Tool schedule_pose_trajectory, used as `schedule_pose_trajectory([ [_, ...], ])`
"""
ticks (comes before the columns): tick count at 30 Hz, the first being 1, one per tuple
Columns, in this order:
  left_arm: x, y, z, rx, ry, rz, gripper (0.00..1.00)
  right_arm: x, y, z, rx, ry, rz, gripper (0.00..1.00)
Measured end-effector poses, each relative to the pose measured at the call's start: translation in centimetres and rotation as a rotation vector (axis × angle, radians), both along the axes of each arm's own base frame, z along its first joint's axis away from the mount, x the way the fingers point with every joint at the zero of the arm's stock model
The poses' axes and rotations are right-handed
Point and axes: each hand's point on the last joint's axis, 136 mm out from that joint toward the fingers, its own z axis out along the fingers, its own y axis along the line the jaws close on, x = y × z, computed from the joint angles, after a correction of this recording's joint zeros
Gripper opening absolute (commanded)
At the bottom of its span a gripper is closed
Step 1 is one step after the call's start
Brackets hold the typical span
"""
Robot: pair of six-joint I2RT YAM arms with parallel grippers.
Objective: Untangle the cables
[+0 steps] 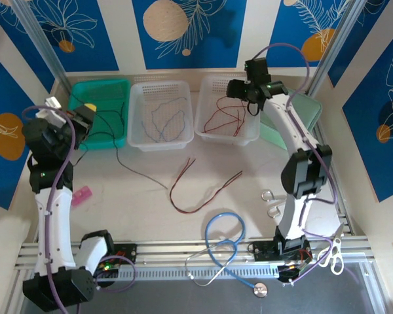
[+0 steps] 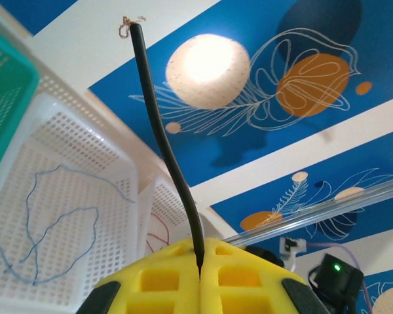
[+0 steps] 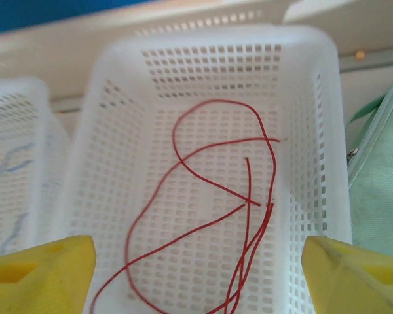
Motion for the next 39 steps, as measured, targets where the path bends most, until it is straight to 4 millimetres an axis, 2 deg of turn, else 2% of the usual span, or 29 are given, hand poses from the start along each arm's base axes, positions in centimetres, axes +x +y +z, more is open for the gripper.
schedule_pose_trajectory([
  [2, 0.7, -0.2, 2.2, 0.008, -0.037, -0.007, 0.00, -1.1, 0.2, 1.2, 0.023, -0.030, 0.010, 0.82],
  [4, 1.4, -0.4, 4.7, 0.019, -0.089, -0.010, 0.00, -2.1, 0.8, 1.1, 0.039, -0.031, 0.029, 0.82],
  [9, 4.3, -0.9, 12.1, 0.073, -0.256, -0.018, 0.00, -4.1, 2.9, -1.2, 0.059, 0.029, 0.086, 0.82],
  [12, 6.2, -0.3, 15.2, 0.121, -0.333, 0.020, 0.00, -5.0, 3.6, -1.9, 0.066, 0.051, 0.109, 0.83],
  [14, 7.2, 0.4, 16.5, 0.149, -0.365, 0.062, 0.00, -5.6, 4.1, -1.7, 0.073, 0.049, 0.126, 0.82],
  [18, 8.7, 2.1, 18.9, 0.185, -0.413, 0.163, 0.00, -6.5, 4.2, 0.3, 0.094, 0.011, 0.143, 0.82],
  [24, 9.3, 4.7, 21.0, 0.256, -0.462, 0.329, 0.00, -7.4, 4.3, 2.6, 0.119, -0.033, 0.160, 0.82],
  [27, 9.5, 5.6, 21.0, 0.296, -0.463, 0.390, 0.00, -7.7, 4.4, 2.7, 0.129, -0.033, 0.168, 0.82],
  [29, 10.1, 6.2, 20.0, 0.322, -0.450, 0.417, 0.00, -7.9, 4.4, 2.6, 0.138, -0.028, 0.171, 0.82],
  [31, 11.2, 6.7, 17.9, 0.355, -0.405, 0.433, 0.00, -8.1, 4.5, 2.4, 0.148, -0.019, 0.172, 0.82],
  [34, 14.4, 7.4, 11.6, 0.426, -0.266, 0.429, 0.00, -8.7, 4.7, 1.8, 0.163, 0.001, 0.168, 0.82],
  [37, 17.9, 8.2, 1.3, 0.494, -0.044, 0.397, 0.00, -10.5, 4.9, 1.1, 0.188, 0.027, 0.172, 0.82],
  [39, 19.8, 8.7, -6.5, 0.528, 0.124, 0.359, 0.00, -12.4, 5.4, 0.5, 0.196, 0.044, 0.188, 0.82],
])
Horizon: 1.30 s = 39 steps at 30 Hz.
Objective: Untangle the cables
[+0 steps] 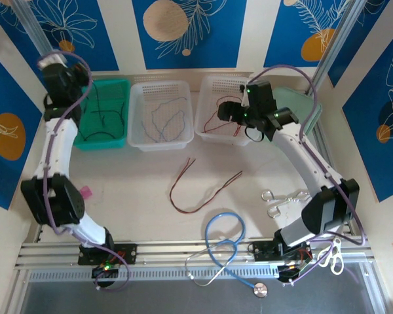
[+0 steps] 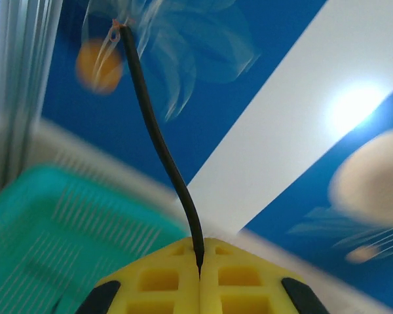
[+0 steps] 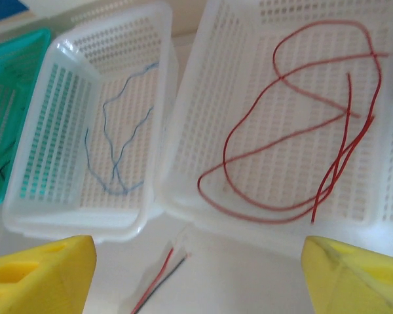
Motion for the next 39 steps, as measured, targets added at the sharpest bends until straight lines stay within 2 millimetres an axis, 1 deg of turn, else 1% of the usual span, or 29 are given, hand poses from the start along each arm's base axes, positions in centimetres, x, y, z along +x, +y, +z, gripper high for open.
schedule_pose_trajectory([
  [2, 1.3, 0.2, -7.2, -0.016, 0.167, 0.001, 0.00, -1.6, 0.3, -0.5, 0.004, 0.012, 0.013, 0.82],
  [3, 1.7, 0.3, -10.1, -0.022, 0.236, -0.003, 0.00, -2.3, 0.5, -0.5, 0.009, 0.016, 0.021, 0.82],
  [5, 2.2, 0.1, -14.9, -0.038, 0.355, -0.017, 0.00, -3.0, 0.6, -0.5, 0.015, 0.019, 0.025, 0.82],
  [6, 2.4, 0.0, -16.9, -0.045, 0.412, -0.029, 0.00, -3.2, 0.5, -0.5, 0.019, 0.021, 0.021, 0.82],
  [8, 3.0, -0.2, -19.2, -0.041, 0.484, -0.047, 0.00, -3.6, 0.3, -0.6, 0.023, 0.022, 0.015, 0.82],
  [9, 3.4, -0.3, -19.8, -0.037, 0.508, -0.054, 0.00, -4.0, 0.2, -0.8, 0.023, 0.025, 0.013, 0.82],
  [12, 4.1, -0.8, -20.6, -0.017, 0.552, -0.075, 0.00, -4.7, -0.4, -1.2, 0.014, 0.029, -0.003, 0.82],
  [16, 4.6, -0.7, -21.1, 0.006, 0.597, -0.077, 0.00, -5.4, -1.0, -1.4, -0.001, 0.035, -0.015, 0.82],
  [18, 5.0, -0.4, -21.9, 0.006, 0.628, -0.073, 0.00, -5.7, -1.2, -1.6, -0.006, 0.035, -0.019, 0.82],
  [21, 5.4, 0.3, -23.7, 0.001, 0.687, -0.058, 0.00, -6.2, -1.6, -1.8, -0.012, 0.037, -0.025, 0.82],
  [23, 4.5, 1.1, -25.2, 0.017, 0.736, -0.020, 0.00, -6.4, -1.7, -1.8, -0.013, 0.037, -0.027, 0.82],
  [25, 3.3, 1.9, -26.0, 0.039, 0.758, 0.020, 0.00, -6.4, -1.7, -1.8, -0.014, 0.038, -0.027, 0.82],
  [27, 1.5, 2.7, -26.7, 0.068, 0.785, 0.059, 0.00, -6.4, -1.7, -1.9, -0.016, 0.042, -0.027, 0.82],
  [29, 0.7, 3.3, -26.2, 0.104, 0.783, 0.087, 0.00, -6.3, -1.7, -2.0, -0.017, 0.044, -0.026, 0.82],
  [31, 0.6, 3.9, -24.7, 0.135, 0.745, 0.110, 0.00, -6.2, -1.6, -2.4, -0.021, 0.053, -0.026, 0.82],
  [32, 0.6, 4.1, -23.5, 0.151, 0.721, 0.118, 0.00, -6.0, -1.6, -2.6, -0.024, 0.059, -0.026, 0.82],
  [33, 0.8, 4.2, -22.4, 0.160, 0.691, 0.123, 0.00, -5.9, -1.5, -2.9, -0.027, 0.066, -0.026, 0.82],
  [35, 1.4, 4.2, -20.8, 0.168, 0.654, 0.120, 0.00, -5.6, -1.3, -3.5, -0.031, 0.078, -0.025, 0.82],
  [37, 2.4, 3.9, -19.8, 0.165, 0.640, 0.091, 0.00, -5.3, -1.1, -4.0, -0.034, 0.089, -0.023, 0.82],
  [39, 3.8, 3.5, -19.5, 0.153, 0.640, 0.054, 0.00, -5.3, -1.0, -4.2, -0.035, 0.096, -0.023, 0.82],
])
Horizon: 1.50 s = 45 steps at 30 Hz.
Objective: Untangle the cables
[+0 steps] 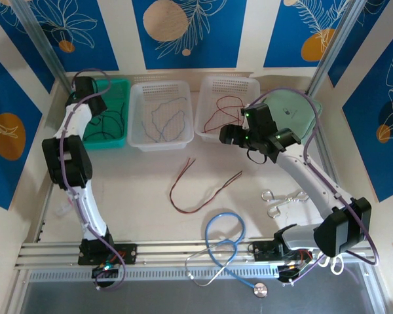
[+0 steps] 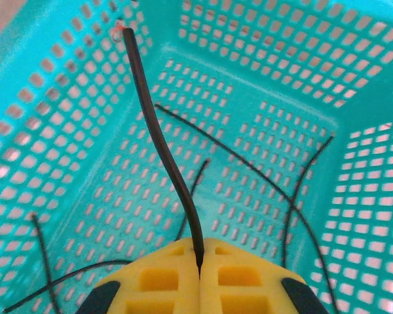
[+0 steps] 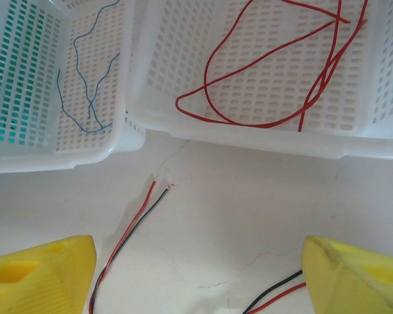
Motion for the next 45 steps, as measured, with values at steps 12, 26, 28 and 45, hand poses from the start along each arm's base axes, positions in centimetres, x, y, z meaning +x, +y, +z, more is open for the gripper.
schedule_pose_trajectory([
  [12, -1.3, -2.3, -6.4, -0.082, 0.201, -0.119, 0.70, -0.8, -0.7, 2.0, 0.010, -0.050, -0.016, 0.82],
  [26, -5.2, -8.2, 7.3, 0.033, -0.087, -0.243, 0.74, -4.9, -3.7, 1.2, 0.068, -0.019, -0.155, 0.77],
  [28, -6.8, -11.6, 8.5, 0.019, -0.129, -0.319, 0.73, -6.5, -4.6, -1.3, 0.075, 0.044, -0.206, 0.74],
  [45, -22.9, -35.4, 3.4, -0.170, -0.130, -0.883, 0.66, -10.4, -5.6, -14.6, 0.006, 0.380, -0.507, 0.32],
])
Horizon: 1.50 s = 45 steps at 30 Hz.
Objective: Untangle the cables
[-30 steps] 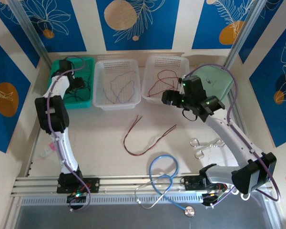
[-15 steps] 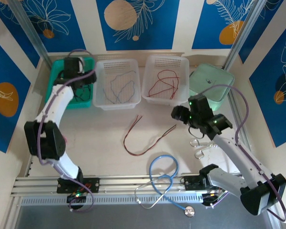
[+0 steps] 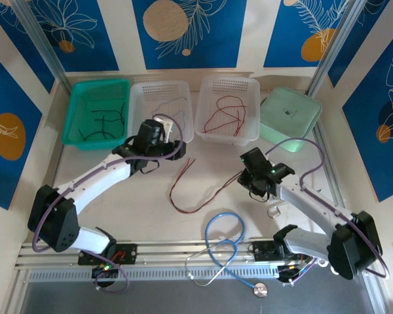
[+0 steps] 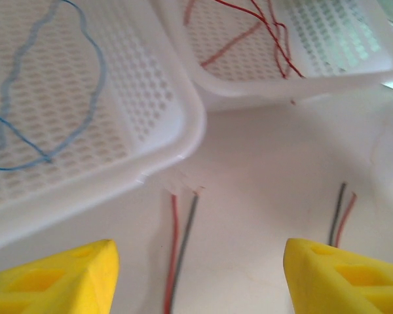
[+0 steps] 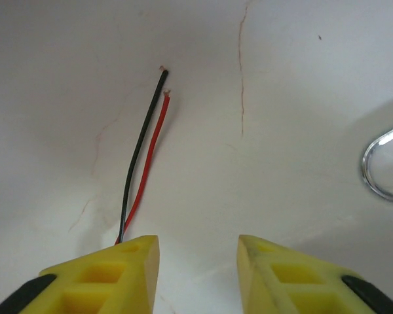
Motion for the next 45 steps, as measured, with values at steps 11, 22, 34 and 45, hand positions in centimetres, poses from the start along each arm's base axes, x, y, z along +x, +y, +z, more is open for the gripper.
schedule_pose_trajectory([
  [11, -3.3, -3.4, -1.1, -0.089, 0.052, -0.020, 0.65, 2.8, 1.3, -2.8, -0.032, 0.034, -0.024, 0.24],
  [22, -4.0, -3.7, -1.5, -0.094, 0.063, -0.012, 0.65, 4.3, 1.6, -4.9, -0.055, 0.048, -0.018, 0.22],
  [34, -4.2, -3.5, -1.8, -0.092, 0.072, -0.006, 0.65, 5.3, 0.8, -6.3, -0.069, 0.060, -0.030, 0.17],
  [45, -4.3, -3.4, -2.2, -0.100, 0.091, 0.009, 0.65, 5.7, 1.1, -6.1, -0.039, 0.054, -0.028, 0.17],
])
